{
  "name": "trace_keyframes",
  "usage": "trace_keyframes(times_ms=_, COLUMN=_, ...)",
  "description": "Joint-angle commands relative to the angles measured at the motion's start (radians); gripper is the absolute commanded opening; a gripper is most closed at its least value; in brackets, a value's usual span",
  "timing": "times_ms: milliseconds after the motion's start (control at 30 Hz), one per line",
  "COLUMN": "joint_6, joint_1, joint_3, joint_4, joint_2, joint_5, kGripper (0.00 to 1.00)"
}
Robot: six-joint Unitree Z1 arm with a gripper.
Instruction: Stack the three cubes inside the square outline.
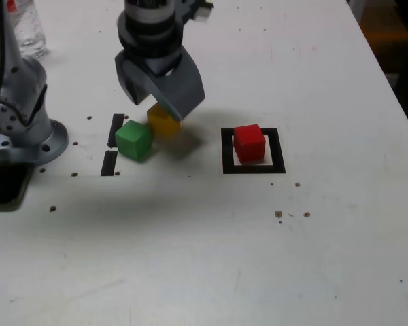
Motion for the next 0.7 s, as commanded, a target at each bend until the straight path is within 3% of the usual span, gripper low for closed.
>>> trace_keyframes(times_ms=0, joint_6=-0.004, joint_1=-0.002, joint_3=0.003, joint_4=-0.012, joint_2=0.014, joint_5=-0.006, kGripper=0.95)
trace_keyframes(times_ms=233, joint_6=-0.036, joint_1=-0.002, joint_3=0.022, joint_4=-0.059, joint_2=0.046, joint_5=-0.018, kGripper=0.91)
trace_keyframes(times_ms=400, joint_6=-0.073, joint_1=0.001, joint_3=0.033, joint_4=-0.073, joint_2=0.055, joint_5=-0.014, kGripper=0.8)
trace_keyframes(times_ms=467, joint_6=-0.087, joint_1=0.003, joint_3=0.035, joint_4=-0.076, joint_2=0.055, joint_5=-0.011, kGripper=0.72)
trace_keyframes(times_ms=667, joint_6=-0.138, joint_1=0.008, joint_3=0.049, joint_4=-0.134, joint_2=0.048, joint_5=0.0, kGripper=0.28)
